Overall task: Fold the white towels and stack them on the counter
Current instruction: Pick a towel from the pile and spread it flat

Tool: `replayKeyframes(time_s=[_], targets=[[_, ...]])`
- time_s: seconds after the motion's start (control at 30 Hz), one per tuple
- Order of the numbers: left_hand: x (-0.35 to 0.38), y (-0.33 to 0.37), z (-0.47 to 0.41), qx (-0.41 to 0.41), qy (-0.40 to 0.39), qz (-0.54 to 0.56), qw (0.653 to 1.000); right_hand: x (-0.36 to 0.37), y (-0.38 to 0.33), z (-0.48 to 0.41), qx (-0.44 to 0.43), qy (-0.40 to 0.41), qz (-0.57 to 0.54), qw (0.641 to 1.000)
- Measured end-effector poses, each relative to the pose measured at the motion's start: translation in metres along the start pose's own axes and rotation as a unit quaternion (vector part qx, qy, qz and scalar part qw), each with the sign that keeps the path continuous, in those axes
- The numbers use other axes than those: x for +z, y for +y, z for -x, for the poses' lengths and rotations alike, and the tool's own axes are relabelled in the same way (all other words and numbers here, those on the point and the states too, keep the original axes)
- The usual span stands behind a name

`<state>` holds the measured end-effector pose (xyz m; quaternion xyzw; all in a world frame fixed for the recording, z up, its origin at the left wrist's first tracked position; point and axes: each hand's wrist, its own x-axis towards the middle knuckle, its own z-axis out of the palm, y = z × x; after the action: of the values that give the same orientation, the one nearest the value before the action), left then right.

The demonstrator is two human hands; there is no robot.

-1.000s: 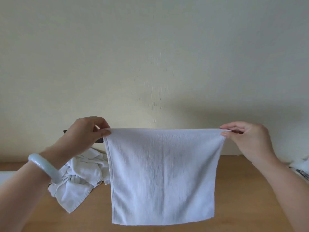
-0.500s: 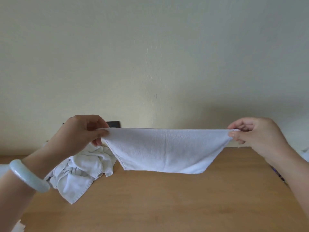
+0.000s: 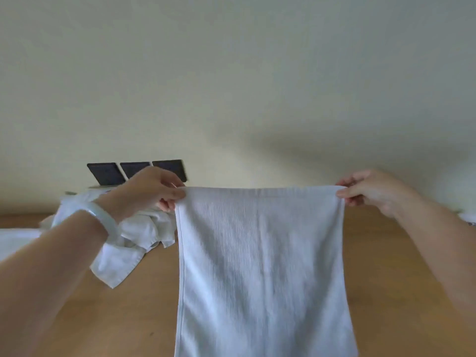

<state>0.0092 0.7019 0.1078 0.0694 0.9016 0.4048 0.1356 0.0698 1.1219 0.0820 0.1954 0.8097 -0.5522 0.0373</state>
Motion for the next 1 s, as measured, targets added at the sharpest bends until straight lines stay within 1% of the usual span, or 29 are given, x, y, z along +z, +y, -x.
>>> replayKeyframes(time_s=[0.1, 0.2, 0.3, 0.37, 0.43, 0.47, 0.53, 0.57, 0.63, 0.67, 0.7, 0.77, 0.8, 0.87, 0.93, 1.0], targets=[[0.052, -0.052, -0.034, -0.085, -0.017, -0.011, 0.996, 0.043, 0.059, -0.041, 0.097, -0.004, -0.004, 0.995], [0.097, -0.099, -0.059, -0.147, -0.008, -0.014, 0.989, 0.082, 0.109, -0.07, 0.16, 0.011, -0.025, 0.987], [0.122, -0.127, -0.079, -0.189, 0.027, -0.007, 0.982, 0.104, 0.137, -0.098, 0.186, 0.027, -0.032, 0.982], [0.129, -0.131, -0.09, -0.19, 0.067, 0.008, 0.979, 0.113, 0.143, -0.111, 0.178, 0.037, -0.053, 0.982], [0.134, -0.13, -0.099, -0.174, 0.098, -0.008, 0.98, 0.12, 0.147, -0.118, 0.148, 0.068, -0.063, 0.985], [0.138, -0.13, -0.101, -0.167, 0.102, -0.029, 0.98, 0.124, 0.148, -0.114, 0.125, 0.08, -0.037, 0.988], [0.151, -0.136, -0.094, -0.142, 0.092, -0.1, 0.981, 0.136, 0.151, -0.094, 0.072, 0.073, 0.082, 0.991], [0.163, -0.14, -0.084, -0.119, 0.086, -0.138, 0.979, 0.144, 0.156, -0.08, 0.025, 0.06, 0.158, 0.985], [0.195, -0.149, -0.053, -0.069, 0.069, -0.191, 0.977, 0.166, 0.172, -0.047, -0.087, 0.022, 0.283, 0.955], [0.214, -0.15, -0.034, -0.044, 0.052, -0.214, 0.974, 0.181, 0.184, -0.032, -0.138, -0.004, 0.322, 0.937], [0.235, -0.154, -0.019, -0.021, 0.033, -0.235, 0.971, 0.197, 0.193, -0.016, -0.178, -0.027, 0.352, 0.919], [0.278, -0.161, 0.01, 0.019, 0.01, -0.279, 0.96, 0.232, 0.216, 0.009, -0.228, -0.054, 0.399, 0.887], [0.295, -0.166, 0.02, 0.034, 0.009, -0.293, 0.955, 0.247, 0.226, 0.02, -0.236, -0.062, 0.412, 0.878], [0.315, -0.175, 0.034, 0.034, 0.006, -0.286, 0.958, 0.265, 0.239, 0.033, -0.215, -0.071, 0.421, 0.878], [0.316, -0.185, 0.042, 0.039, 0.01, -0.294, 0.955, 0.266, 0.246, 0.039, -0.2, -0.057, 0.432, 0.878], [0.306, -0.196, 0.048, 0.042, 0.035, -0.305, 0.951, 0.254, 0.251, 0.043, -0.191, -0.034, 0.437, 0.878]])
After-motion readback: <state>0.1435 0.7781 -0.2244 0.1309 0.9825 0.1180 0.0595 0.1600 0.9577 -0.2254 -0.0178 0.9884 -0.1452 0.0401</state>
